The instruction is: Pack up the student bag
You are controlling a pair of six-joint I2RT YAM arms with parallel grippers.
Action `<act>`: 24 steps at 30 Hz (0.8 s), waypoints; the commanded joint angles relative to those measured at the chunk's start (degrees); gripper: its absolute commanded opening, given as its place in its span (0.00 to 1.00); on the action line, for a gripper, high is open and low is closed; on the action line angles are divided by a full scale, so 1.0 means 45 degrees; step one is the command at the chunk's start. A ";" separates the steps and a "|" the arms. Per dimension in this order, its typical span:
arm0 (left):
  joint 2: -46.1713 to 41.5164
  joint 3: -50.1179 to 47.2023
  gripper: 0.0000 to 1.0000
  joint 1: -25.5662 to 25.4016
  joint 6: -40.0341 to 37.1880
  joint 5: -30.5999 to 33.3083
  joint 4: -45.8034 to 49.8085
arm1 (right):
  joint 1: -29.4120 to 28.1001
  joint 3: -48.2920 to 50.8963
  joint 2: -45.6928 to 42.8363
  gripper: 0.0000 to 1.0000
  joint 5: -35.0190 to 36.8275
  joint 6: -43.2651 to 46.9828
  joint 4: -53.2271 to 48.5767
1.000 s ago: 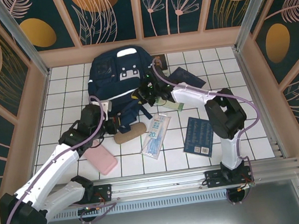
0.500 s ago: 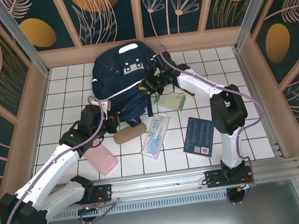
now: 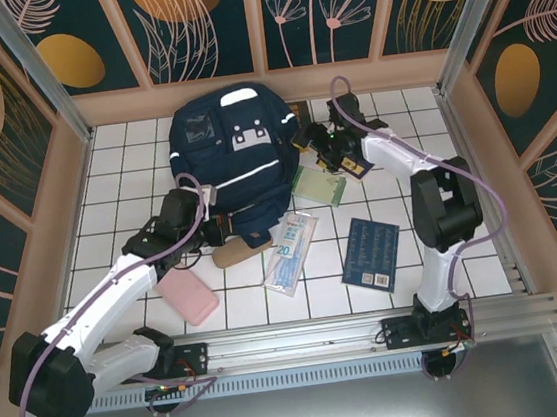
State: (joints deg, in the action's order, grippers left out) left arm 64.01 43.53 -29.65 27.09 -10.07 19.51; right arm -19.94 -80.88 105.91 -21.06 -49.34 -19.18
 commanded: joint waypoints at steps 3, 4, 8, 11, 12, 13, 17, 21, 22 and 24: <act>0.0294 0.1130 0.00 -0.0193 0.0249 -0.1416 -0.1643 | -0.0309 0.1451 -0.2673 0.76 -0.0323 -0.0277 0.0989; 0.0375 0.1217 0.00 -0.0241 0.0282 -0.1506 -0.1774 | -0.0374 0.1658 -0.2990 0.73 -0.0520 -0.0733 0.0877; 0.0853 0.1711 0.00 -0.0642 0.0439 -0.1674 -0.2160 | -0.1011 0.2645 -0.4112 0.66 -0.0826 -0.2444 0.1215; 0.1370 0.2166 0.00 -0.1054 0.0492 -0.1634 -0.2332 | -0.1826 0.2932 -0.4655 0.56 -0.0386 -0.3353 0.1159; 0.1543 0.2307 0.00 -0.1185 0.0499 -0.1593 -0.2379 | -0.2031 0.3004 -0.4795 0.52 -0.0398 -0.3601 0.1195; 0.1741 0.2418 0.00 -0.1305 0.0505 -0.1536 -0.2416 | -0.2207 0.3132 -0.4939 0.50 -0.0403 -0.3861 0.1230; 0.2341 0.2632 0.00 -0.1703 0.0541 -0.1477 -0.2634 | -0.2462 0.3889 -0.5288 0.52 -0.0661 -0.4810 0.1659; 0.2749 0.2632 0.00 -0.2055 0.0581 -0.1396 -0.2898 | -0.2717 0.4301 -0.5304 0.58 -0.0669 -0.5030 0.1600; 0.2830 0.2631 0.00 -0.2126 0.0591 -0.1360 -0.2943 | -0.2697 0.4405 -0.5308 0.60 -0.0587 -0.5078 0.1635; 0.2903 0.2628 0.00 -0.2192 0.0598 -0.1318 -0.2997 | -0.2697 0.4543 -0.5189 0.62 -0.0600 -0.5181 0.1815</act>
State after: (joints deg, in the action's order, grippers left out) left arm 77.19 52.84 -38.63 29.23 -14.72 12.05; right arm -31.62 -61.58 83.50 -23.86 -70.37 -13.06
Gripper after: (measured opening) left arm 0.064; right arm 0.611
